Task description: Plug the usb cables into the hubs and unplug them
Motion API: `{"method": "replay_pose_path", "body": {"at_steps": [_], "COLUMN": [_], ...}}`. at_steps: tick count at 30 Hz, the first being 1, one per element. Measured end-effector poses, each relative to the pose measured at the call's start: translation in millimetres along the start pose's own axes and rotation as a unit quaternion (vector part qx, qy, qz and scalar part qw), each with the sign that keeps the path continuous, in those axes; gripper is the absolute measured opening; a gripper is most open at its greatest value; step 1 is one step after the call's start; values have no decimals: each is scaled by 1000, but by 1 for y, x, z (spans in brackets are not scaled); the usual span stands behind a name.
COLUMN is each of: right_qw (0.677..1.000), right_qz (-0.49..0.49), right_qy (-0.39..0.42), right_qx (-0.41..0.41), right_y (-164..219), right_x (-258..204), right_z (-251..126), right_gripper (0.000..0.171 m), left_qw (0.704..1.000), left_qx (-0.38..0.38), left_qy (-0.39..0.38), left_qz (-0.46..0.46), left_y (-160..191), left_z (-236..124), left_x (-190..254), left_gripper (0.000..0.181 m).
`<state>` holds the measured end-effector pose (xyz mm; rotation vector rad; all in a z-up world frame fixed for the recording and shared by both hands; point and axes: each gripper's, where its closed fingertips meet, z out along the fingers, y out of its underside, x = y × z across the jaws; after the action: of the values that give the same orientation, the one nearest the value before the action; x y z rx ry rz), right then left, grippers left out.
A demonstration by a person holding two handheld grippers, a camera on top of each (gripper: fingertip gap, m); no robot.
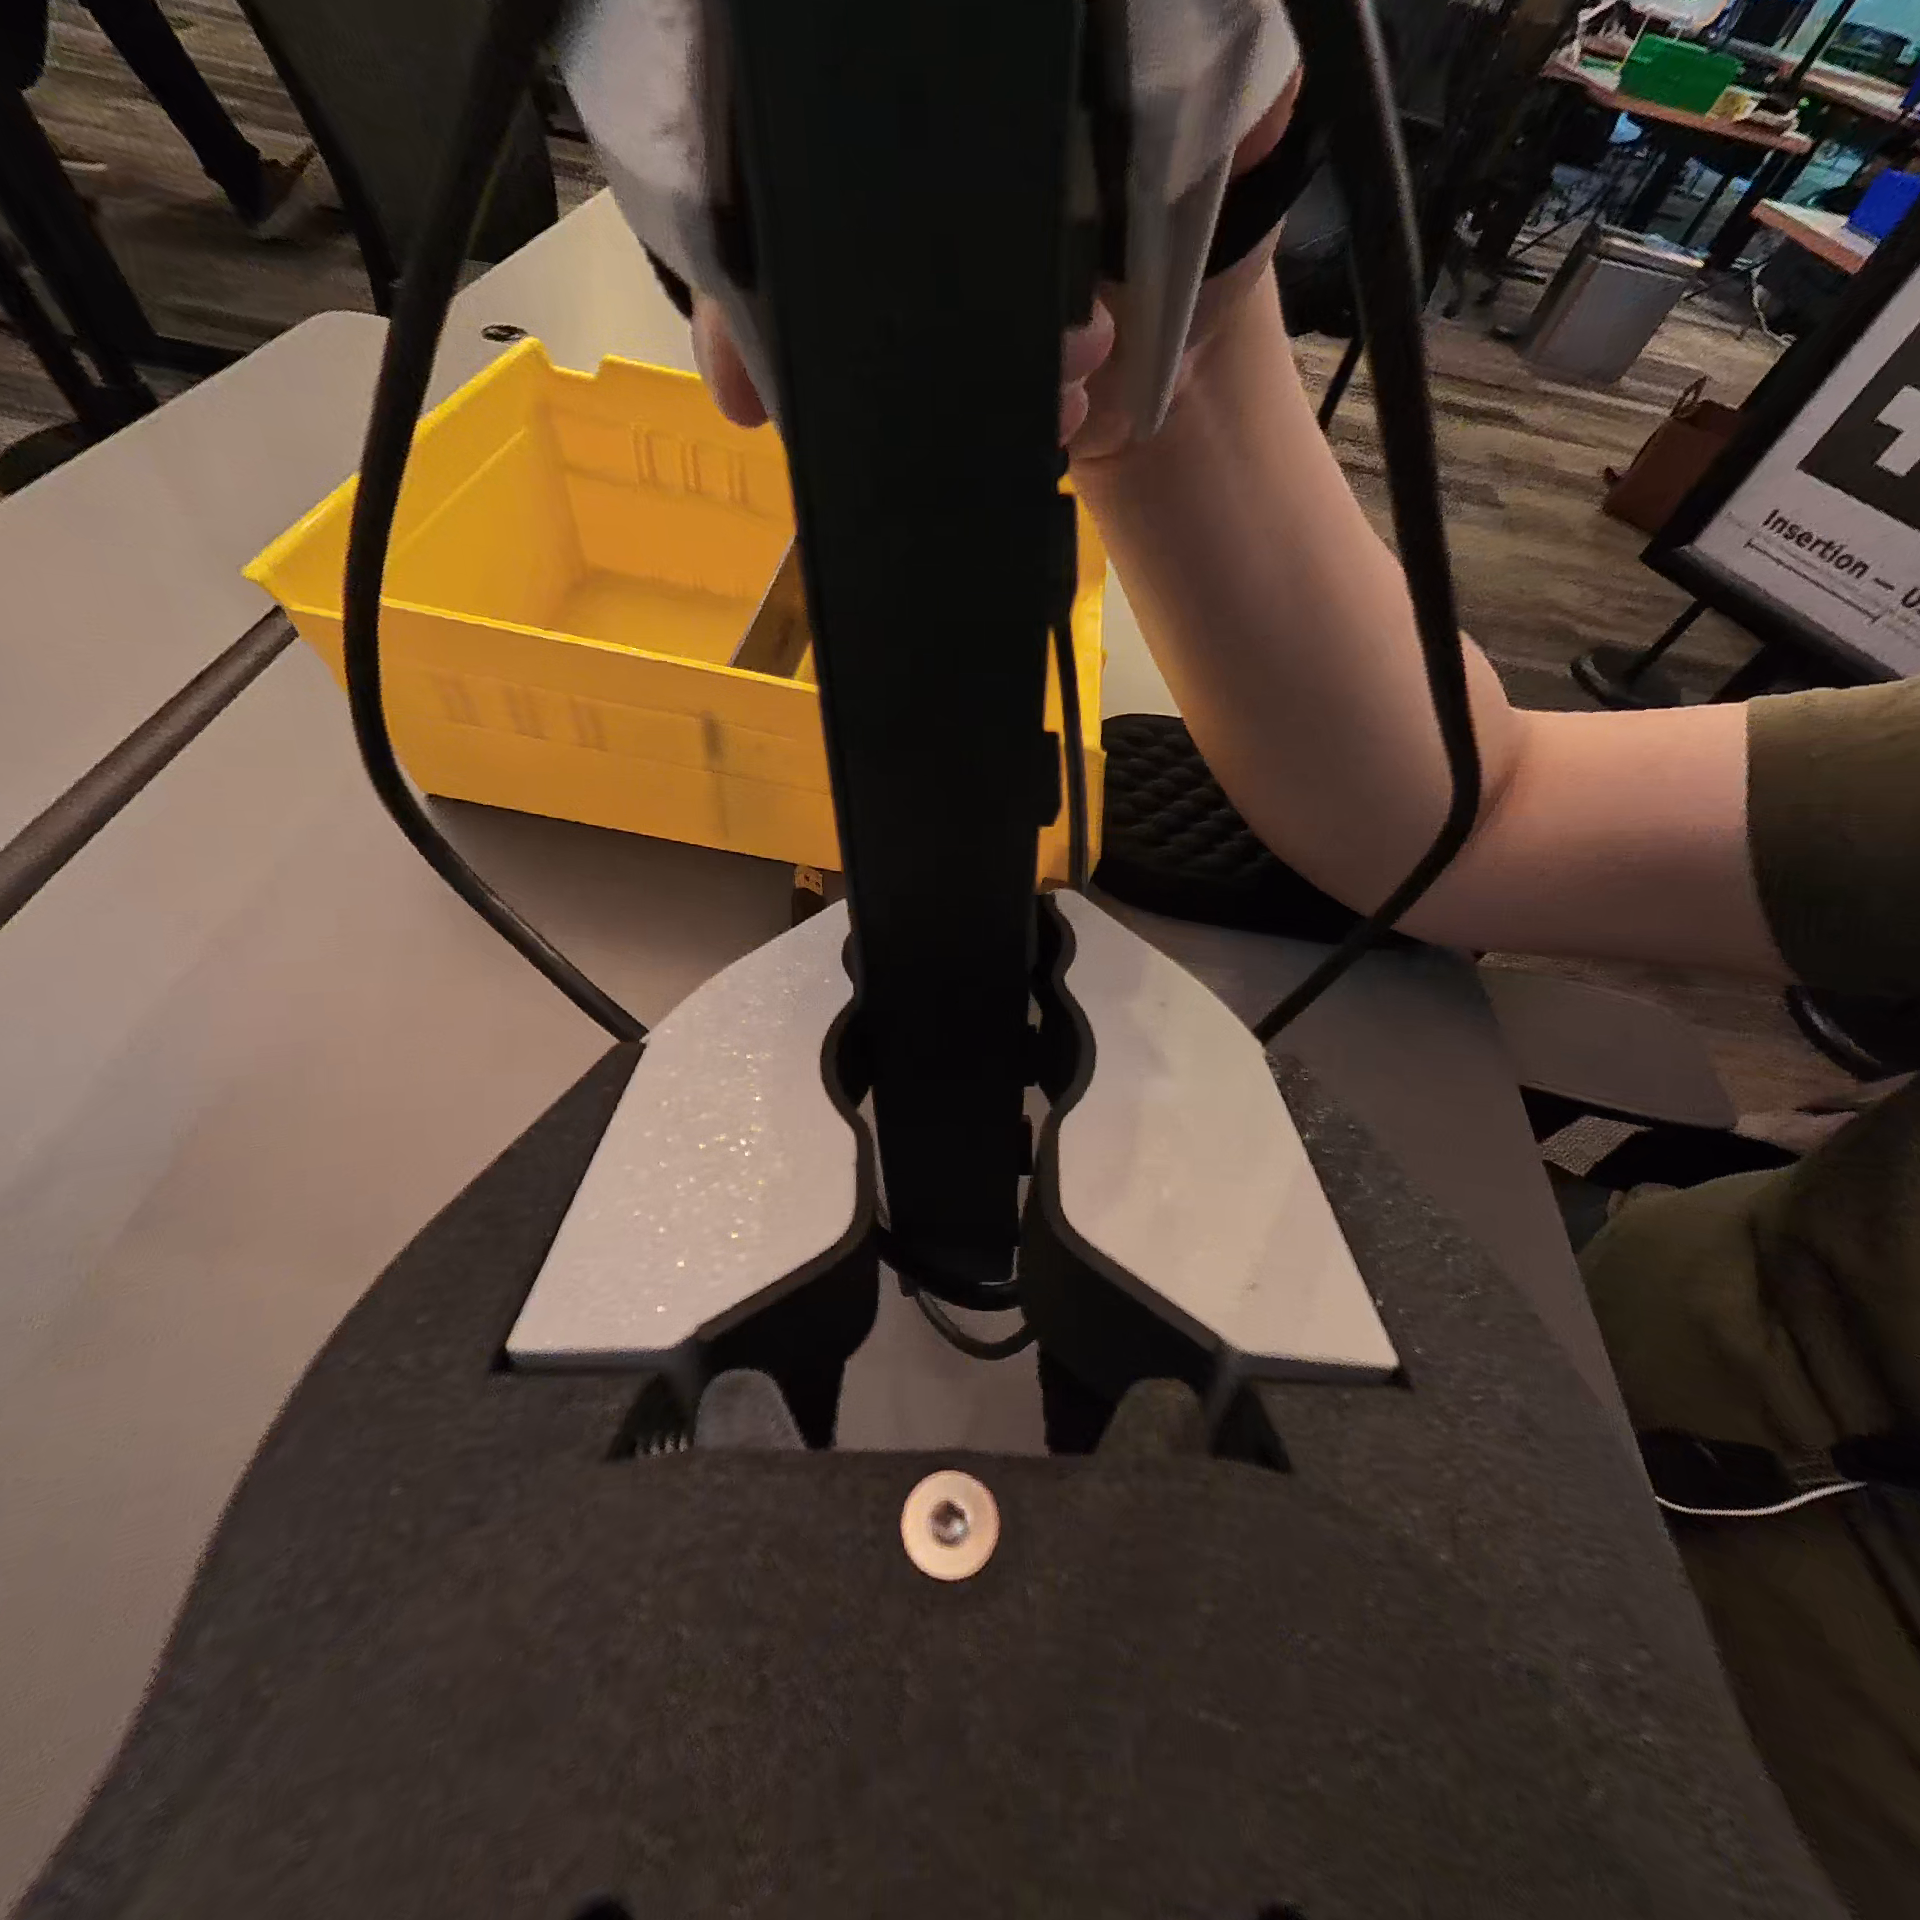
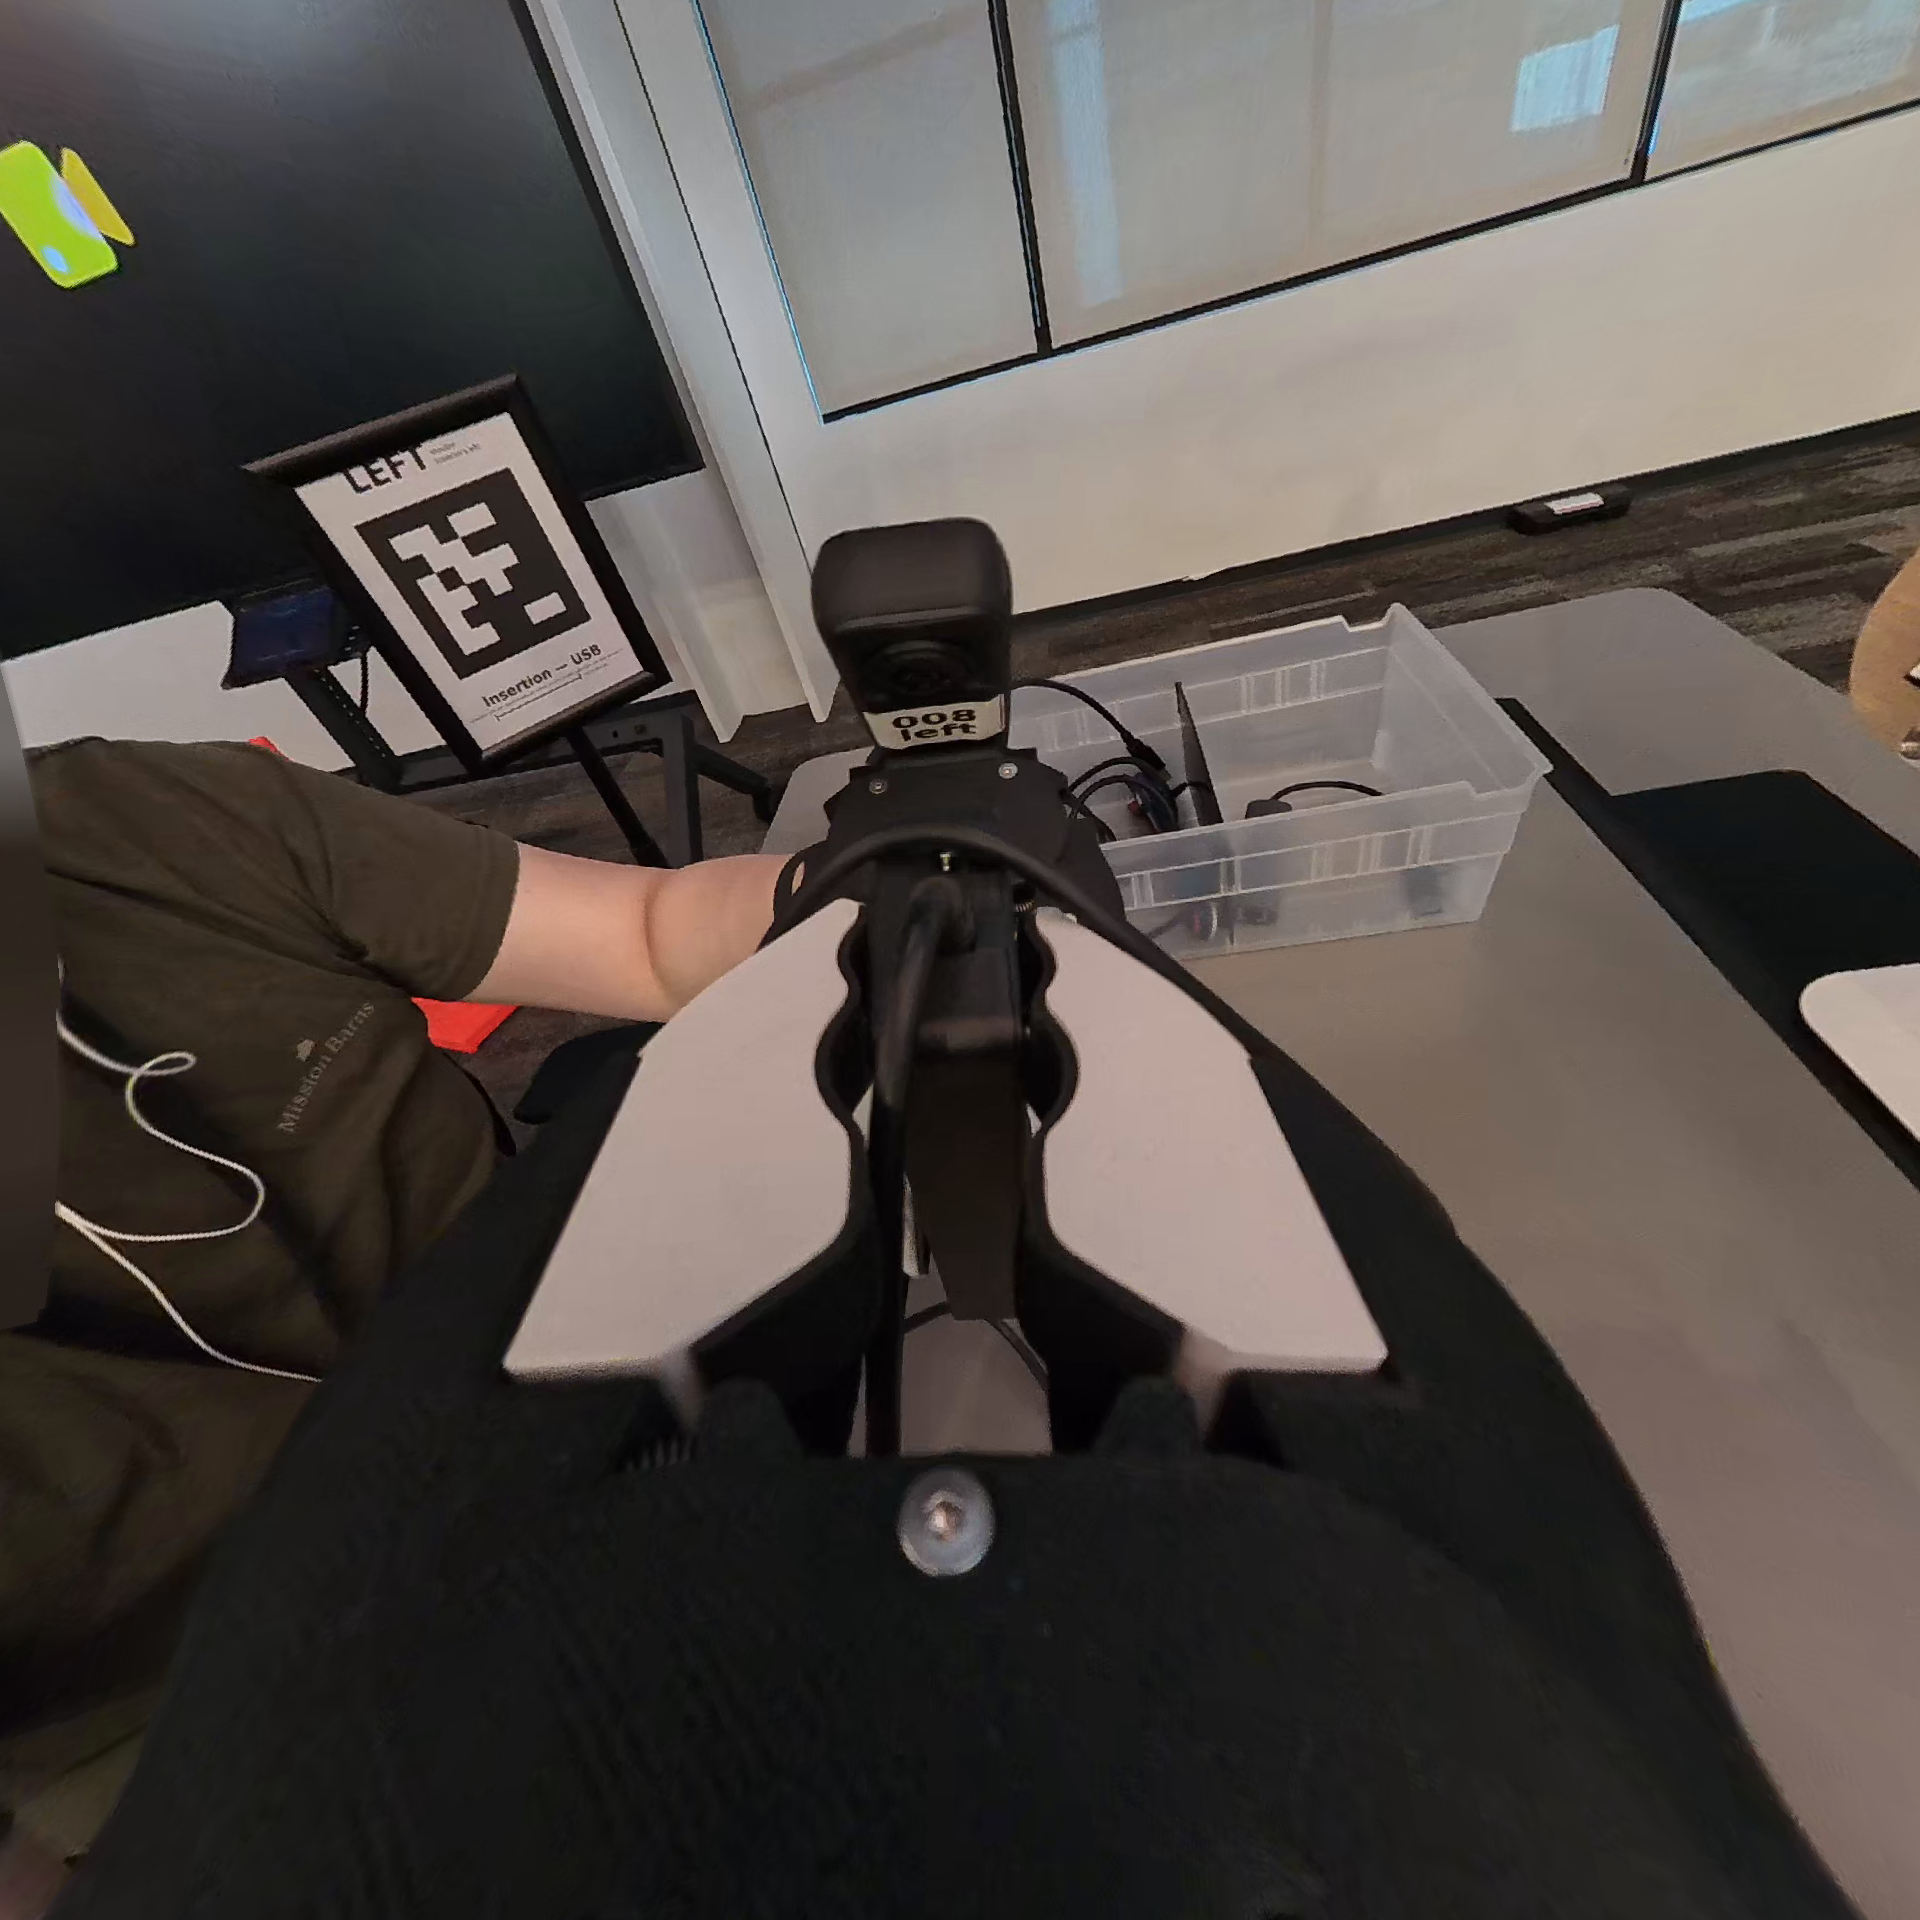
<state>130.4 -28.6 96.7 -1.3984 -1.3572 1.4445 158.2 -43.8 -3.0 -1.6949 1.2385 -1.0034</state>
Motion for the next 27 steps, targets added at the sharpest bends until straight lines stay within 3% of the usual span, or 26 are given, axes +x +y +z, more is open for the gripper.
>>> {"method": "replay_pose_path", "body": {"at_steps": [7,19,27], "right_qw": [1000,998,982], "right_qz": [-5,-31,-67], "right_qy": [0,10,150], "right_qx": [12,58,88], "right_y": [-5,-17,-30], "right_x": [-3,-2,27], "right_z": [2,-2,-36], "right_gripper": [26,29,44], "left_qw": [1000,1000,997], "left_qx": [27,18,62], "left_qy": [5,-4,-43], "left_qz": [3,1,-27], "left_y": [-6,-6,-22], "left_z": [-1,-6,-39], "left_x": [2,-2,-23], "left_gripper": [34,27,26]}}
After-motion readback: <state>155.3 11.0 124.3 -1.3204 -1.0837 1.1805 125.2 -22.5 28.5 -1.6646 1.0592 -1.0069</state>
